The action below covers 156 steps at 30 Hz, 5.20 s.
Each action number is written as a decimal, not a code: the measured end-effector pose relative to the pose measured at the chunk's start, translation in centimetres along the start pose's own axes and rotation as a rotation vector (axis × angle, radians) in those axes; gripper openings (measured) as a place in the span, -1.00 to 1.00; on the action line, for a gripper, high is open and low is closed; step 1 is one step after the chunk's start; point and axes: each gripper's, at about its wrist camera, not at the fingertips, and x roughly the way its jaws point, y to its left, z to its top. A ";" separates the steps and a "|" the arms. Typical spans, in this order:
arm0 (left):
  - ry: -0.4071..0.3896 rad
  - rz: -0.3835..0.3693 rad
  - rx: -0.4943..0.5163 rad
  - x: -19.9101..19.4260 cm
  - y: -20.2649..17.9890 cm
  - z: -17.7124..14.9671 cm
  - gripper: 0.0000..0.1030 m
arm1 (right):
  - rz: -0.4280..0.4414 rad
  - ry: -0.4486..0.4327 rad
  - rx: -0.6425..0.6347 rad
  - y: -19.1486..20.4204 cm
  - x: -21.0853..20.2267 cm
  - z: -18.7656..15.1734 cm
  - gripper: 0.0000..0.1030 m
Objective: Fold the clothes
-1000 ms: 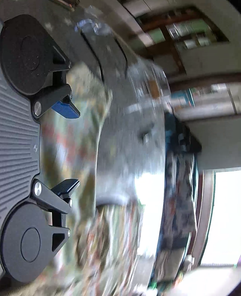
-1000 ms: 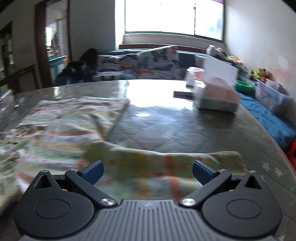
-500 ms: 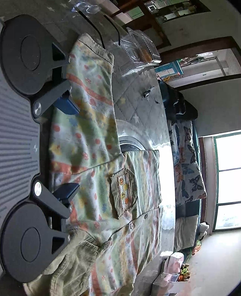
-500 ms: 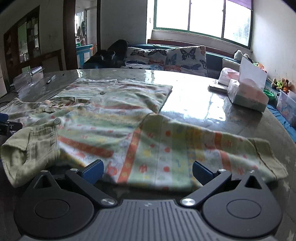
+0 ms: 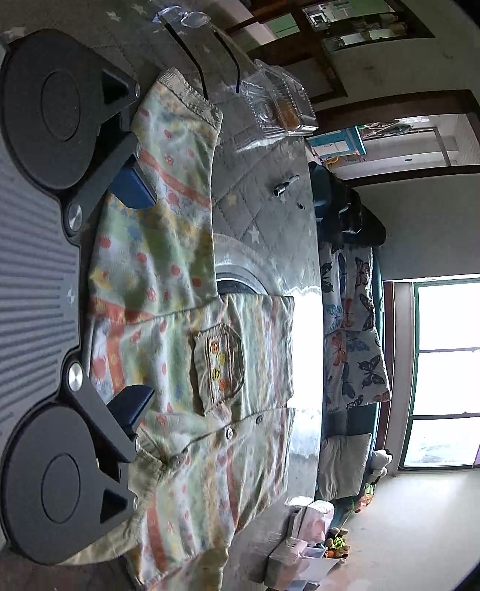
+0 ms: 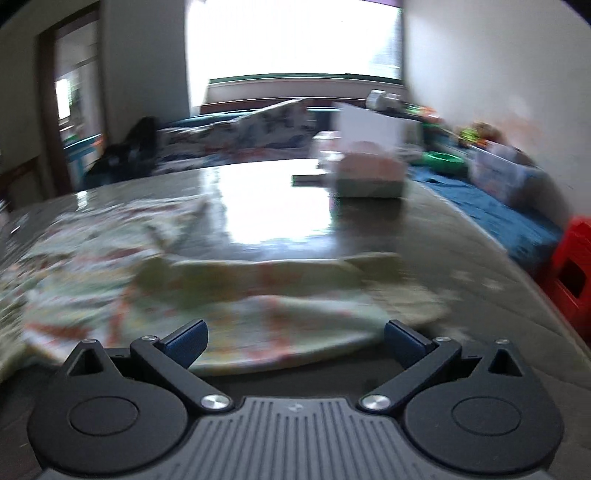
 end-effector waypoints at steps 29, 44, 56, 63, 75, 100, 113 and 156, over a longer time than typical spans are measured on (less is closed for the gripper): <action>0.029 -0.019 0.005 0.1 -1.8 0.5 1.00 | -0.112 0.018 0.123 -5.8 2.5 0.3 -0.28; 0.053 -0.089 0.027 0.8 -4.2 0.8 1.00 | -0.006 -0.039 0.198 -5.2 0.9 1.2 -0.85; 0.069 -0.126 0.021 1.3 -4.7 0.6 1.00 | 0.255 -0.133 0.075 3.1 -2.4 6.5 -0.86; 0.055 -0.112 -0.028 0.9 -2.4 0.5 1.00 | 0.422 -0.150 -0.040 11.2 -2.9 9.0 -0.86; 0.063 -0.095 -0.110 1.1 0.8 0.0 1.00 | 0.600 -0.051 -0.179 22.9 -0.9 7.3 -0.71; 0.085 -0.128 -0.017 3.8 -3.7 2.3 1.00 | 0.407 0.121 -0.264 14.0 1.4 2.8 -0.31; 0.119 -0.077 0.027 5.9 -4.1 1.8 1.00 | 0.394 0.130 -0.233 15.0 6.0 4.6 -0.25; 0.027 0.396 -0.410 4.3 17.2 0.7 0.66 | 0.493 0.100 -0.508 23.4 1.5 1.1 0.33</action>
